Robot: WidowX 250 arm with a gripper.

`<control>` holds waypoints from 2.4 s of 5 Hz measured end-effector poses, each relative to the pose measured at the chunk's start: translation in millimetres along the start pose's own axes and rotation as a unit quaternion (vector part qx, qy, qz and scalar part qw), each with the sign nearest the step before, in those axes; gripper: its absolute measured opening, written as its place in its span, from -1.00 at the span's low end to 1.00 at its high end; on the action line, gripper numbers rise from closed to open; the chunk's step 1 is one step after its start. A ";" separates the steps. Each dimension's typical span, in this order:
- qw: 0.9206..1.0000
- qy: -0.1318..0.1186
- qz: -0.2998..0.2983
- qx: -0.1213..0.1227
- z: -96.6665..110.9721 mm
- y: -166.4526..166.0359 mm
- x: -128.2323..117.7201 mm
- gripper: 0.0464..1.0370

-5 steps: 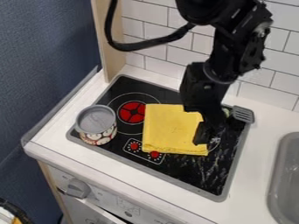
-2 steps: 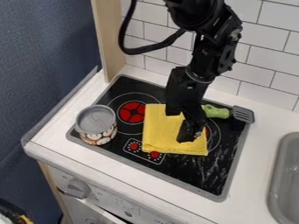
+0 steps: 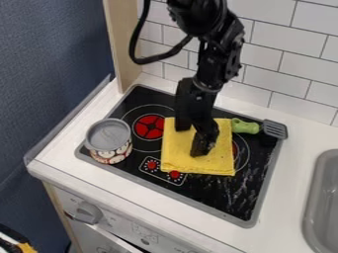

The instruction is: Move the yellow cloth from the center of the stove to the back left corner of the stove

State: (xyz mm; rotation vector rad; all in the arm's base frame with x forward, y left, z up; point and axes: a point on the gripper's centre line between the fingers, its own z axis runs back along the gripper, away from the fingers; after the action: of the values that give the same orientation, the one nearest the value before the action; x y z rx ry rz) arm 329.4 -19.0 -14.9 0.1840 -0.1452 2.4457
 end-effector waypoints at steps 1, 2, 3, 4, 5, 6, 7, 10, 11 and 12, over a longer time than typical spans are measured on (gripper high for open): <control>1.000 0.005 -0.005 0.009 -4.0 -0.3 -5.7 0.93; 1.000 0.006 0.014 0.015 -7.0 -9.5 -3.1 0.92; 0.999 0.009 0.039 0.016 -8.6 -23.2 1.6 0.92; 0.998 0.012 0.066 0.005 -11.0 -43.7 7.1 0.92; 0.996 0.014 0.085 -0.005 -12.9 -63.3 12.5 0.92; 0.994 0.019 0.108 -0.014 -13.7 -85.5 17.6 0.92; 0.990 0.025 0.139 -0.023 -15.0 -113.2 24.8 0.93; 0.980 0.023 0.197 -0.033 -16.2 -149.0 42.8 0.93; 0.979 0.040 0.201 -0.017 -16.8 -144.1 42.9 0.93; 0.978 0.052 0.201 -0.004 -10.9 -137.2 45.7 0.93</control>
State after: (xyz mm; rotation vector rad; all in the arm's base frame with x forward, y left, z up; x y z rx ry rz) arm 380.9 116.6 -10.0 0.0218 -0.1578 2.8509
